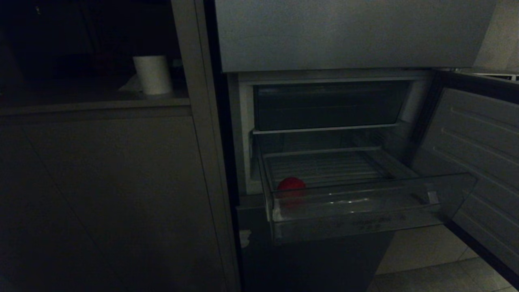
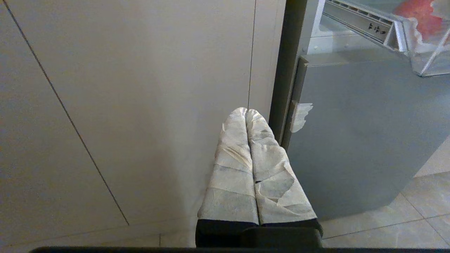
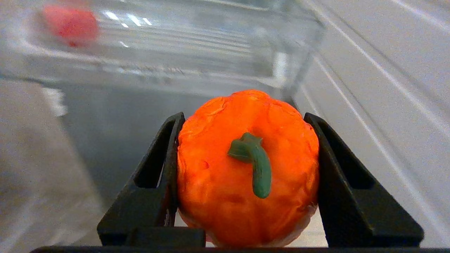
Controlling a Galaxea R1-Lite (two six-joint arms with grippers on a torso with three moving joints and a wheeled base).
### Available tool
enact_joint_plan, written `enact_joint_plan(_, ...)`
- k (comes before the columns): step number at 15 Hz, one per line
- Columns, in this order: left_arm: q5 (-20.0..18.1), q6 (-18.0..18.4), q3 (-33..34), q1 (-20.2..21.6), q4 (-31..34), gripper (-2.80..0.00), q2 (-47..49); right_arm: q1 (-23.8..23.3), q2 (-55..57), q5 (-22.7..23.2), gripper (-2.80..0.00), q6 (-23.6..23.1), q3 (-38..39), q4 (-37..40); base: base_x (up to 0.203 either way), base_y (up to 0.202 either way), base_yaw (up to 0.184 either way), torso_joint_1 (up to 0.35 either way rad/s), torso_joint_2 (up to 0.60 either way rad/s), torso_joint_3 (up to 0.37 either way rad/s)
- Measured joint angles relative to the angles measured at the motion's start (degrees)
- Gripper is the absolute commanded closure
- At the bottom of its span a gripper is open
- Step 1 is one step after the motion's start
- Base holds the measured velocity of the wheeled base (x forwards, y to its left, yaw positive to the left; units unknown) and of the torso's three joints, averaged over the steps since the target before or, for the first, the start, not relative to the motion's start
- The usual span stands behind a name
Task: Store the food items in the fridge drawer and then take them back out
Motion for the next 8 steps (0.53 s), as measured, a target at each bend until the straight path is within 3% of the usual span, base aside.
enact_joint_plan(5,0.0,-0.01,0.0,0.0,0.0,0.0,0.0,0.6,31.35,8.89,0.0,2.72,-16.36,-4.13,0.0,0.0,0.0,0.0,0.0,0.0)
enact_joint_plan(8,0.0,0.01,0.0,0.0,0.0,0.0,0.0,3.81,49.25,10.56,0.0,5.55,-28.94,-4.79,0.0,0.0,0.0,0.0,0.0,0.0)
